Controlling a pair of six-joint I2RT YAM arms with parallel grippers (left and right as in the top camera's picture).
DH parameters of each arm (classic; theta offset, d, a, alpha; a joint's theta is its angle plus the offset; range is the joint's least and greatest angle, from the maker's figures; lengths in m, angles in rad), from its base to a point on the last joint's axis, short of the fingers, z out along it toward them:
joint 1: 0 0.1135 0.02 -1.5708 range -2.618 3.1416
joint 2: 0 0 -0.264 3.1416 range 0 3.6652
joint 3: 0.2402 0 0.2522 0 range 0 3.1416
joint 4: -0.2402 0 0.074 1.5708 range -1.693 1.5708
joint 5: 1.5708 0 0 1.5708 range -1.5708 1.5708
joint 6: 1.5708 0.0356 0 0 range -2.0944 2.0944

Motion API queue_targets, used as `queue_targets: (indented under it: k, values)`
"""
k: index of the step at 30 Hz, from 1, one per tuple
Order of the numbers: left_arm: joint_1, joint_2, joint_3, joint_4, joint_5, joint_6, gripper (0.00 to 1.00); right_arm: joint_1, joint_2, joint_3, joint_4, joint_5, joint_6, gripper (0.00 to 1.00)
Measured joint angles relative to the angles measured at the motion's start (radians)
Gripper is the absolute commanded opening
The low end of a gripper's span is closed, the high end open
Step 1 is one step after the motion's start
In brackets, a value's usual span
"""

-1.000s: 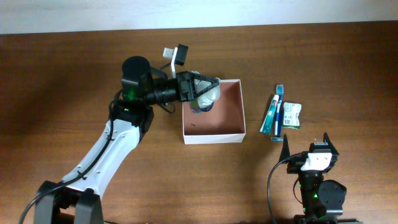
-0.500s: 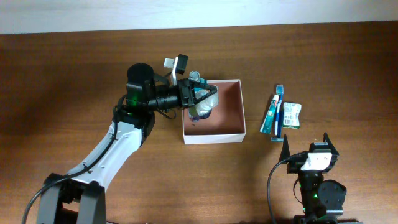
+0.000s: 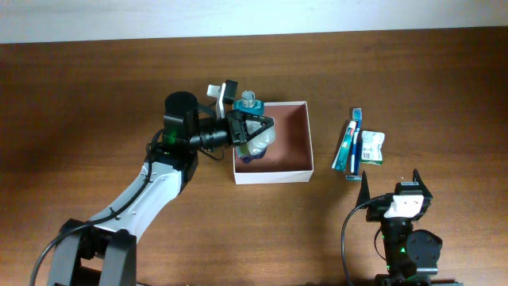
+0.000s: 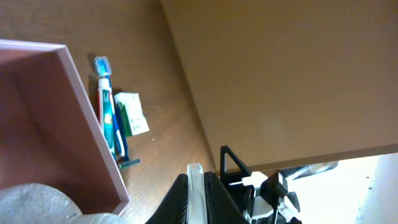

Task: Pack container
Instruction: 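Lower the spray bottle into the box's left side and open the gripper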

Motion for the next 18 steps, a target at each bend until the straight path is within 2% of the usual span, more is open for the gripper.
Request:
queue_targets:
  k: [18]
  values:
    - [0.018, 0.057, -0.001, -0.045, -0.026, 0.045, 0.08, 0.000, 0.000, 0.000, 0.000, 0.000, 0.000, 0.98]
